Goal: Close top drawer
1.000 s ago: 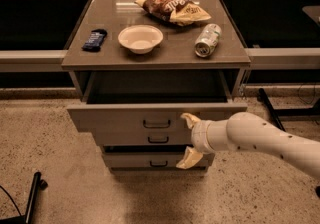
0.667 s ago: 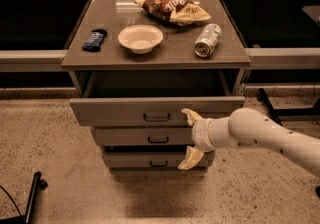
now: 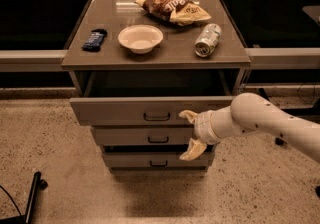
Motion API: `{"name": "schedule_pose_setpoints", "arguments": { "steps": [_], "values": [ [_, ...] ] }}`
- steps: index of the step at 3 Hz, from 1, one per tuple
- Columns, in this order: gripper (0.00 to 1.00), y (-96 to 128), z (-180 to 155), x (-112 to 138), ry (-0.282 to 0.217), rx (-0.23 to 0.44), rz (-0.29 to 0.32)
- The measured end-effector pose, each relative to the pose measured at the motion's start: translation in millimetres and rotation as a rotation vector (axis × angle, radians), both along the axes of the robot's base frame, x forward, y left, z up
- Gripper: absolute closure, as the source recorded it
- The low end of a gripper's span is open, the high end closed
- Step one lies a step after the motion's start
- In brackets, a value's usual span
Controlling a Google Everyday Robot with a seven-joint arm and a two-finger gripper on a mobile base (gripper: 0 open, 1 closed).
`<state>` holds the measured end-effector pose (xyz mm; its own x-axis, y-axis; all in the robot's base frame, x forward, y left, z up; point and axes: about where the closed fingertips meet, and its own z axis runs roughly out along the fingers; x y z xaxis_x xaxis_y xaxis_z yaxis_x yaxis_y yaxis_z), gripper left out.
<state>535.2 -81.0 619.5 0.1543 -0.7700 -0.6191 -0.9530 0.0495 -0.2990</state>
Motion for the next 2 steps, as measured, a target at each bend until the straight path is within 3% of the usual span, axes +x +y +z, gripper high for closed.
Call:
{"name": "schedule_pose_setpoints", "arguments": {
  "steps": [1,2],
  "values": [
    [0.49,-4.8,-4.0,17.2,0.048,-0.001,-0.003],
    [0.72,-8.1,-7.2,32.2,0.065,-0.002,-0.034]
  ]
}}
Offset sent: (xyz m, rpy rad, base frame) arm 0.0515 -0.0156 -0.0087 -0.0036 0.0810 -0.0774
